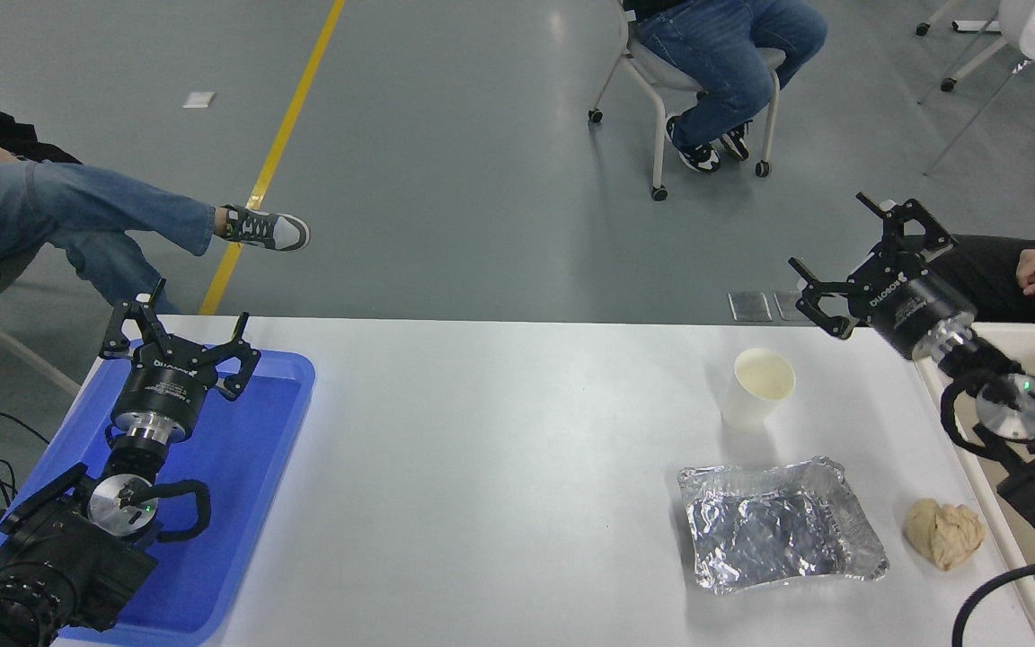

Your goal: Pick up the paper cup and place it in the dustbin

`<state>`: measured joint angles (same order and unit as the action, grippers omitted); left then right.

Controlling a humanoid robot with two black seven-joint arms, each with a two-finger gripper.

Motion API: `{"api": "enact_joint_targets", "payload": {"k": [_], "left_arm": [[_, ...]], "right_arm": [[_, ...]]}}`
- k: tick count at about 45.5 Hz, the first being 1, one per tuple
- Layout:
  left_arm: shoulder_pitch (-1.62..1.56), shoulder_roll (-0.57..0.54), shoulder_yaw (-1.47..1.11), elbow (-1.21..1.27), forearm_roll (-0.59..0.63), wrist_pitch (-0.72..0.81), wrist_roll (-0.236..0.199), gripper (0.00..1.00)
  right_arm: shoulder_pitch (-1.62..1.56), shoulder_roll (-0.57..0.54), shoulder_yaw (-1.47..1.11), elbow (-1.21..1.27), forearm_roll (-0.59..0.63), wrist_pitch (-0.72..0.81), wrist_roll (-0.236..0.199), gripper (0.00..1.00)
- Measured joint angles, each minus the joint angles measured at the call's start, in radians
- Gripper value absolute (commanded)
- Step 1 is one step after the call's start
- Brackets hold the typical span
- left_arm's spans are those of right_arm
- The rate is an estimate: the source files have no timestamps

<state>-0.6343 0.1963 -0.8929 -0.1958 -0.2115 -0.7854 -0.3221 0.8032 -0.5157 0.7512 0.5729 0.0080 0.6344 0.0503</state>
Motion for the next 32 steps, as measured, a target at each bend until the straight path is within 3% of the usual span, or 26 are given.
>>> {"api": "enact_joint_targets", "payload": {"k": [20,32], "left_arm": [[0.001,0.0,0.0,0.0,0.0,0.0,0.0,1.0],[0.001,0.0,0.0,0.0,0.0,0.0,0.0,1.0]], "right_arm": [[0.42,-0.206,-0.624,0.097,-0.083,0.047,-0.002,1.0],[0.651,-0.318,-0.94,0.261,-0.299,0.087,-0.002,1.0]]}}
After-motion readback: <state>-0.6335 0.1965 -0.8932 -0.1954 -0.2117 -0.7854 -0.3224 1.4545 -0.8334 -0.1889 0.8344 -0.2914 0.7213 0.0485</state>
